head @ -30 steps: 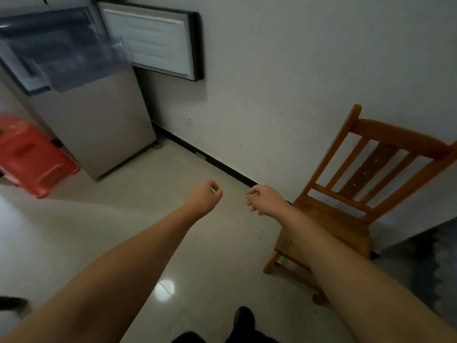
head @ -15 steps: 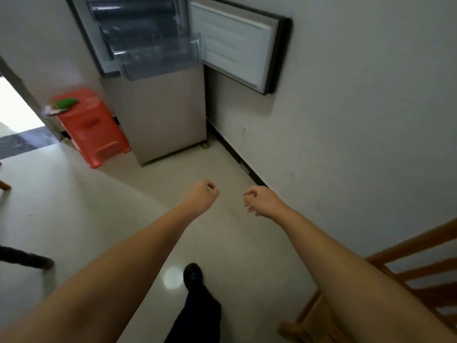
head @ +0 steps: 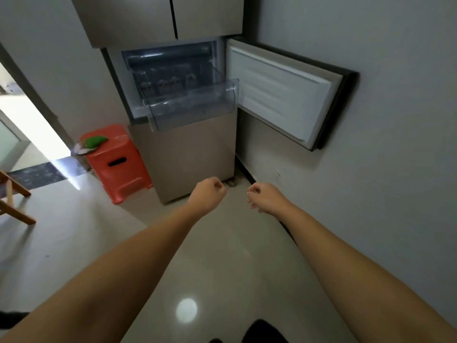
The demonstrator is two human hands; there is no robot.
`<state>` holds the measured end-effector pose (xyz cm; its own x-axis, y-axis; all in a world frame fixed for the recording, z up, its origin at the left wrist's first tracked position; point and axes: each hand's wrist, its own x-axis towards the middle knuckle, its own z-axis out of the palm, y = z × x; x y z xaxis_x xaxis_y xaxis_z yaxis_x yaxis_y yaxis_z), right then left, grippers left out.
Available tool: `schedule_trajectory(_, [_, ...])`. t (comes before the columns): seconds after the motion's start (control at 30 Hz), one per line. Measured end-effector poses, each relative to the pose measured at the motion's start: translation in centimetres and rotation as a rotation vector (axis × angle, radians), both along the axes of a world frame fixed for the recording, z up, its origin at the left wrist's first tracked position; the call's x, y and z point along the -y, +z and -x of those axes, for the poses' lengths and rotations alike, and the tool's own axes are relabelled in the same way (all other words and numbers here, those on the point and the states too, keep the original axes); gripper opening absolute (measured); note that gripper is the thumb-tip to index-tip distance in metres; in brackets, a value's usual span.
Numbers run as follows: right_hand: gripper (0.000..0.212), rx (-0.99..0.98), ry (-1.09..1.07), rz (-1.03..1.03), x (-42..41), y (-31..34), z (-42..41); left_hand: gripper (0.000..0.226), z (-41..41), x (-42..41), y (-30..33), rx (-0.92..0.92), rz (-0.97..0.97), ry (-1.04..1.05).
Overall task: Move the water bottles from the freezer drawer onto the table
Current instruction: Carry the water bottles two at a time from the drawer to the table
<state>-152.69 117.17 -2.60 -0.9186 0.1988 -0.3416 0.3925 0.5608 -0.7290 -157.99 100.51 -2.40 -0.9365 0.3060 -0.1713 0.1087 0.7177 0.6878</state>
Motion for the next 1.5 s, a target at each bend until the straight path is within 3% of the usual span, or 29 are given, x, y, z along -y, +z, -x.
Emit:
schedule_trajectory(0.37, [0.011, -0.041, 0.144, 0.035, -4.1, 0.3, 22.9, 0.019, 20.7, -2.9, 0.1, -0.068, 0.025, 0.174])
schedule_trajectory(0.53, [0.023, -0.084, 0.251, -0.051, -6.8, 2.9, 34.0, 0.019, 30.1, -5.8, 2.0, -0.095, -0.040, 0.264])
schedule_trajectory(0.77, [0.023, -0.101, 0.367, -0.024, -6.2, 3.5, 45.5, 0.017, 39.8, -6.5, 3.7, -0.108, -0.093, 0.342])
schedule_trajectory(1.07, [0.016, -0.236, 0.172, 0.175, -3.5, 4.9, 62.0, 0.013, 57.1, -4.2, 4.9, -0.097, -0.173, 0.380])
schedule_trajectory(1.37, [0.014, 0.080, 0.214, 0.090, 0.4, 0.7, 73.9, 0.031, 68.2, -1.4, -0.9, 0.133, 0.145, 0.268])
schedule_trajectory(1.5, [0.038, 0.135, 0.266, -0.055, 2.0, -1.6, 77.4, 0.036, 71.2, -1.7, -2.9, 0.124, 0.236, 0.221])
